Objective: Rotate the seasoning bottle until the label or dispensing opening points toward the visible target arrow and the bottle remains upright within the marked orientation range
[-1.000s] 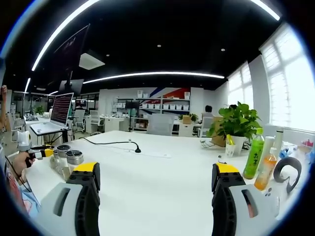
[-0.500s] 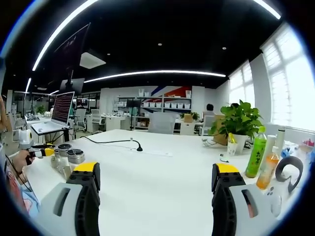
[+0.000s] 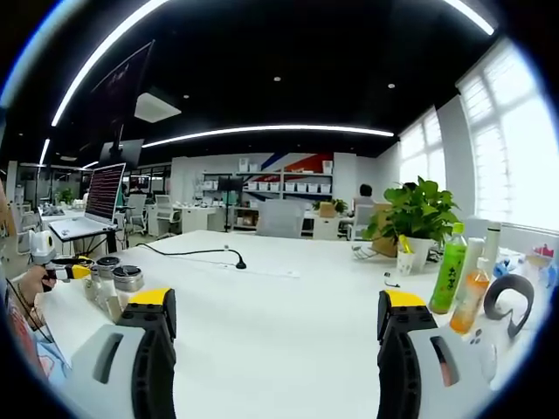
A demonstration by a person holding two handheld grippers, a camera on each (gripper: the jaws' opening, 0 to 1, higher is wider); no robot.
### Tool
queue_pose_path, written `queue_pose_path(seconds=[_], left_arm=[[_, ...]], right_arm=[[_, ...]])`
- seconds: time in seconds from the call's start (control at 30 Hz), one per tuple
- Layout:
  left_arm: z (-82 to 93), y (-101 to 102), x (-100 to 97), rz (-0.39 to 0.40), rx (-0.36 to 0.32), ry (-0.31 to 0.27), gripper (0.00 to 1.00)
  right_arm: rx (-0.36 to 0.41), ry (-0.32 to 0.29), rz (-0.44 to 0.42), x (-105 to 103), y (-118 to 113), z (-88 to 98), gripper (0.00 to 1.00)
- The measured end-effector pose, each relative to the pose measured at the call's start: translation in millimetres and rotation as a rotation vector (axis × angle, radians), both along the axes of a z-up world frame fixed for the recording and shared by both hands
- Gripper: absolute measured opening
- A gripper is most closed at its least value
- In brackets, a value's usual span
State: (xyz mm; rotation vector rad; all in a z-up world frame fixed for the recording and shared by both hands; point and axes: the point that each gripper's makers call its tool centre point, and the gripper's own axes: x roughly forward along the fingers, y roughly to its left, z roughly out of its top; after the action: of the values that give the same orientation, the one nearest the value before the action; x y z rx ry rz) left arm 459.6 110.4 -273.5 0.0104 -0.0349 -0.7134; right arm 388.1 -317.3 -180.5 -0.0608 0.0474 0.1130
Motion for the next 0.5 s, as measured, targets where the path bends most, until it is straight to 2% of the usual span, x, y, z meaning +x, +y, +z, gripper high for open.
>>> queue_pose_path(seconds=[0.5], left_arm=[[-0.3,-2.9,-2.9,-0.085,0.009,-0.001,0.34]], right_arm=[[0.005,0.003,-0.008,-0.4,-4.3,-0.5,0.99]])
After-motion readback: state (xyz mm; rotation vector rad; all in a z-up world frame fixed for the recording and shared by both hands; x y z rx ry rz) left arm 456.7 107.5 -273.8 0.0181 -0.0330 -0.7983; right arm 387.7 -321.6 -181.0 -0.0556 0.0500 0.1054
